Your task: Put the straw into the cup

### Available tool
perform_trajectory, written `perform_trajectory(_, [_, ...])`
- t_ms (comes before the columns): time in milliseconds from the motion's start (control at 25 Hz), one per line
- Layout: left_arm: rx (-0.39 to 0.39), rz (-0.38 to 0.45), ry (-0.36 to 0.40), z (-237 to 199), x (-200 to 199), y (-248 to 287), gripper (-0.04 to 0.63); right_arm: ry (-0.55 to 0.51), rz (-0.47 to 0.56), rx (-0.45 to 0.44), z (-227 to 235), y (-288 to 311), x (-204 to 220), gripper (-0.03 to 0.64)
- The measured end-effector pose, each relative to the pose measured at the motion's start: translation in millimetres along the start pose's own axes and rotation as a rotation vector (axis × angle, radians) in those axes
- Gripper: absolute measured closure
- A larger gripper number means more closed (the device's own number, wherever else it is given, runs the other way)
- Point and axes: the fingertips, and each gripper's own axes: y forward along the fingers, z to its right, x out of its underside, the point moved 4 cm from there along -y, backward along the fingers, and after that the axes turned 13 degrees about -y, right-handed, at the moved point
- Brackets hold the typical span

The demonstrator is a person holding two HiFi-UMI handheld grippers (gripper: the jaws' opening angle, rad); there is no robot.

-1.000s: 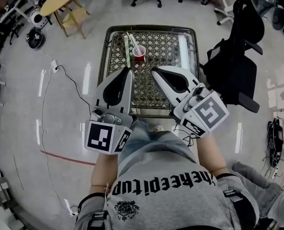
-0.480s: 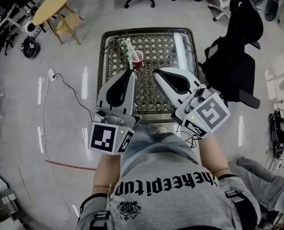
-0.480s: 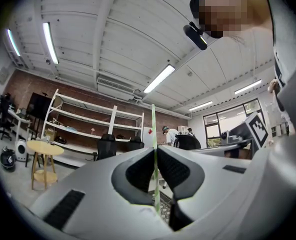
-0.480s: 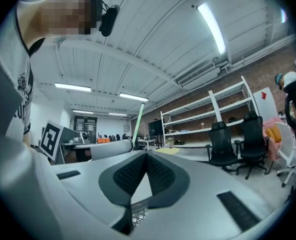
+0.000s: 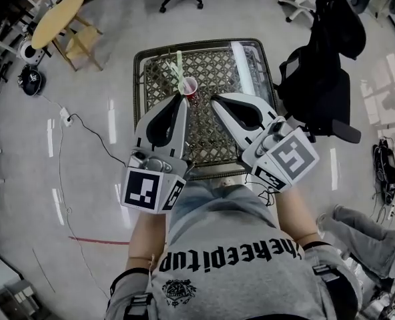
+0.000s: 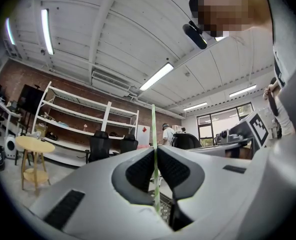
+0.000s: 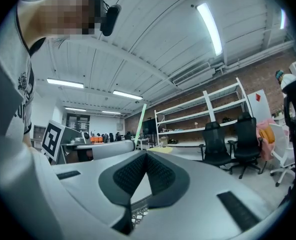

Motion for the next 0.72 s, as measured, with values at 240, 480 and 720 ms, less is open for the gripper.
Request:
perform_trajectory(240, [0.050,-0.020,-0.011,-20.0,1.2,14.5,0.543,0.010,-0.021,0.044,7.2,17.1,6.8,0.607])
perform_trajectory(480, [0.088,-0.051,-0.024,-44.7,1.3,28.6,0.543,0.029,-0.044,0.087,16.4,38.3,11.8,0.607])
perform_trajectory(720, [0.127,-0.077,-0.053,-67.8,8.4,39.1,0.543,0.054,-0.066,0.130,21.5,56.9,21.4,0.607])
